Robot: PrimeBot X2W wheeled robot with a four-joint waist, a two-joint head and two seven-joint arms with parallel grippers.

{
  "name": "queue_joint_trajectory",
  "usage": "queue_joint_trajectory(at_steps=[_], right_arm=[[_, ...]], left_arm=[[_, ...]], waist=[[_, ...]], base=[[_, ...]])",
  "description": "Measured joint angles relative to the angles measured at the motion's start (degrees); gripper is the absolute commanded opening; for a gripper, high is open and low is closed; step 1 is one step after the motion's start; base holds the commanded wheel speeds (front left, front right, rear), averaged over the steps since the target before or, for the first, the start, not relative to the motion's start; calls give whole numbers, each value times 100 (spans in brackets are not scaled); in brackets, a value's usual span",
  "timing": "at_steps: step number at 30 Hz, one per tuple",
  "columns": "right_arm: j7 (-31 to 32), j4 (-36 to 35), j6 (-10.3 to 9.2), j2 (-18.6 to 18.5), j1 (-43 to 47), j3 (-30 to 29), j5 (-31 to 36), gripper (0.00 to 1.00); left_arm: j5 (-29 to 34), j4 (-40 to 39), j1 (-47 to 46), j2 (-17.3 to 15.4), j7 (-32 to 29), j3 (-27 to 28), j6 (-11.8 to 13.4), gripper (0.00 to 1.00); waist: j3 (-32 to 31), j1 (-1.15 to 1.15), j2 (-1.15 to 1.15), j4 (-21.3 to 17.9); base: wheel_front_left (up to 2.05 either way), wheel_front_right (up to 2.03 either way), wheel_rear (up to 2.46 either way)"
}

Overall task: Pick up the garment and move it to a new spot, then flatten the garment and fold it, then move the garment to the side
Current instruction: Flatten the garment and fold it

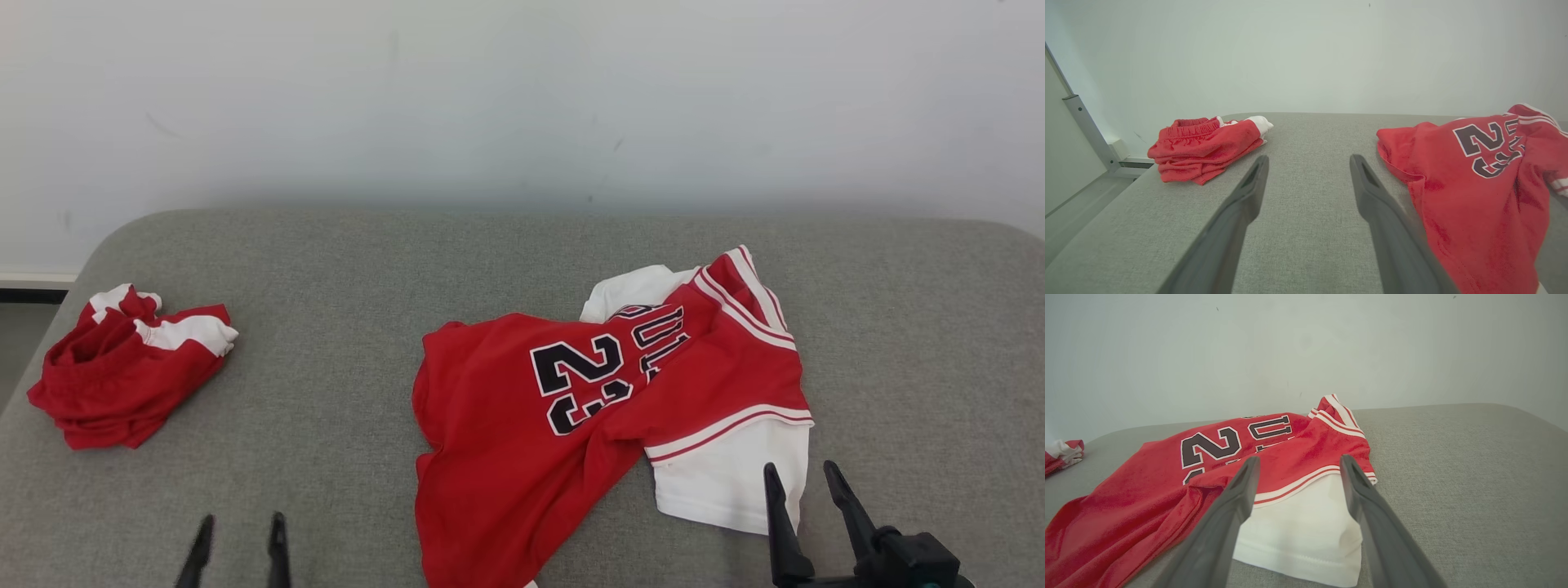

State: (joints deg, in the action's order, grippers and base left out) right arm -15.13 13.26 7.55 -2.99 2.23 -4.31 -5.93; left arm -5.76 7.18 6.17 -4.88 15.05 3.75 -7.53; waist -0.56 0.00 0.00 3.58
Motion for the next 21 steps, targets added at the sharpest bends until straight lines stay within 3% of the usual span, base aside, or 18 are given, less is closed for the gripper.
queue_joint_trajectory(at_steps=[11, 21], right_arm=[[32, 927, 0, -218, -147, -364, -1, 100], [30, 1764, 0, -299, -559, -358, 0, 100]], left_arm=[[-560, 816, 230, -224, 0, -1923, -1, 100], [-1058, 1578, 42, -261, 0, -2793, -1, 100]], waist=[[17, 0, 0, -15], [117, 0, 0, -23]], base=[[0, 0, 0], [0, 0, 0]])
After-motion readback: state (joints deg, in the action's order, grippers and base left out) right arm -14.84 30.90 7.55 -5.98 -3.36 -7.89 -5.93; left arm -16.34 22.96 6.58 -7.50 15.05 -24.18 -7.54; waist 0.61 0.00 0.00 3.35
